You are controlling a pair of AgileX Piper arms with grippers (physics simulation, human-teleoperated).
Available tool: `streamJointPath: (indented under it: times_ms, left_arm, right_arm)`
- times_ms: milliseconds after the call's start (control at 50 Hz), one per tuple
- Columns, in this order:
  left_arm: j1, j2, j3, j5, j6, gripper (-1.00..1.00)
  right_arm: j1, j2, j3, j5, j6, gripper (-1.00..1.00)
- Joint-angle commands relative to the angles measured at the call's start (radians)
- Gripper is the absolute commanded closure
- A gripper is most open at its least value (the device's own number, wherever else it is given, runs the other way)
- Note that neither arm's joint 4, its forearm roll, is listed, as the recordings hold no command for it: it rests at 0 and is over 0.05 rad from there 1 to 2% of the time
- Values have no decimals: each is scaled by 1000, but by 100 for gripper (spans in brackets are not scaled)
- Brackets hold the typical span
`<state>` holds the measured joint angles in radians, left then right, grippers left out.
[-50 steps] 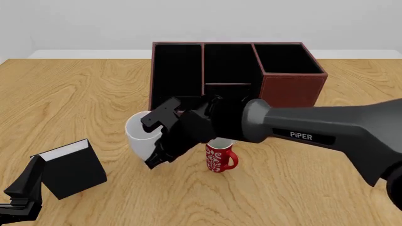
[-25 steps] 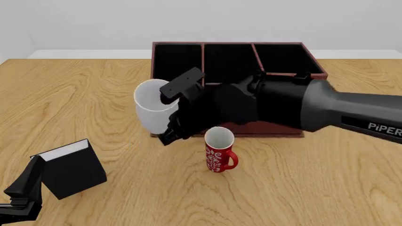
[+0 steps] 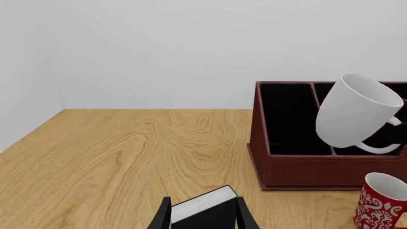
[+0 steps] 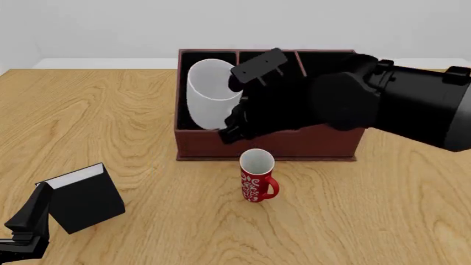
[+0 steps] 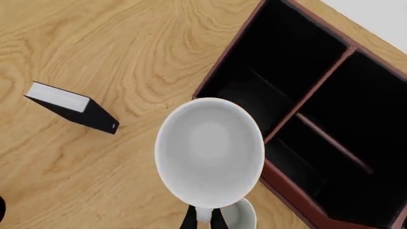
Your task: Pick up the white mug and place it to the right of the caddy.
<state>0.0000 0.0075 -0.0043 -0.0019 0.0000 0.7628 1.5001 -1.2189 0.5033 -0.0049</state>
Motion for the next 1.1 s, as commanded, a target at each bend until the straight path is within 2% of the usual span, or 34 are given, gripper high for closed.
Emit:
streamJointPath:
  times_ms: [20, 700, 880, 1100]
  left_arm:
    - [0, 0, 0, 0, 0, -100]
    - [0, 0, 0, 0, 0, -100]
    - [0, 0, 0, 0, 0, -100]
    - [0, 0, 0, 0, 0, -100]
  right_arm:
    - [-41, -69, 29, 5, 12, 100]
    - [-195, -276, 206, -3, 36, 100]
    - [-256, -327, 279, -12, 23, 100]
    - [-301, -377, 342, -22, 40, 100]
